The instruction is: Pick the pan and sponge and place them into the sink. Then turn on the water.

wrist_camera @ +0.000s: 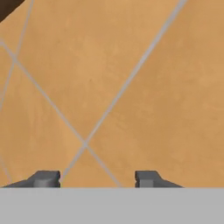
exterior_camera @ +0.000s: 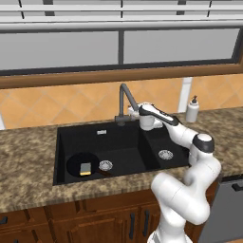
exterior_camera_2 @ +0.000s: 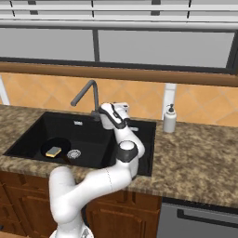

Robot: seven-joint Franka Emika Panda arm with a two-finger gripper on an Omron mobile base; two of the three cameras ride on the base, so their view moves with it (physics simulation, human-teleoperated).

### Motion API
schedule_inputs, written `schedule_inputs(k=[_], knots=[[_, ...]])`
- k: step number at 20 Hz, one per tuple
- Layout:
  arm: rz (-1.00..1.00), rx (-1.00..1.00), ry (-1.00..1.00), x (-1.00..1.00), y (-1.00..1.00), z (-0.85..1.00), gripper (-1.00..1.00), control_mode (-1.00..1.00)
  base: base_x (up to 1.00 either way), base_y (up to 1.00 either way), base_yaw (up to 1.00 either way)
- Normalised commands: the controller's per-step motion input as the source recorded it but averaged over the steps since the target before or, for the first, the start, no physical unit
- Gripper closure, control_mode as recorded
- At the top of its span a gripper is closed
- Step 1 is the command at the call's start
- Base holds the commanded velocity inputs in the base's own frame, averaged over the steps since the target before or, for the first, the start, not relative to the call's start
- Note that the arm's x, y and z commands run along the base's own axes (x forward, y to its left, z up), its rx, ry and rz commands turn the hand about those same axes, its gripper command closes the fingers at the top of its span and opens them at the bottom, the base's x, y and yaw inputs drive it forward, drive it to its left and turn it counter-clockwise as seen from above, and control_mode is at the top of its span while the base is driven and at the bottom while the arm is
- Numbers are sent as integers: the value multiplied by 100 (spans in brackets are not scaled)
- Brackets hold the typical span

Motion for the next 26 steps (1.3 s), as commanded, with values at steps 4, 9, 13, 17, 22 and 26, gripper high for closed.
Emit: schedule_inputs(k=[4,9,13,17,22,26], knots=[[0,0,1,24,-9,-44,100,-100,0,0,0],[0,1,3,8,-57,-41,100,-100,0,0,0],[0,2,6,0,-86,-46,100,-100,0,0,0],[-1,0,10,4,-92,-51,100,-100,0,0,0],[-4,0,15,11,-92,-53,100,-100,0,0,0],[-3,0,11,1,-89,-47,100,-100,0,0,0]])
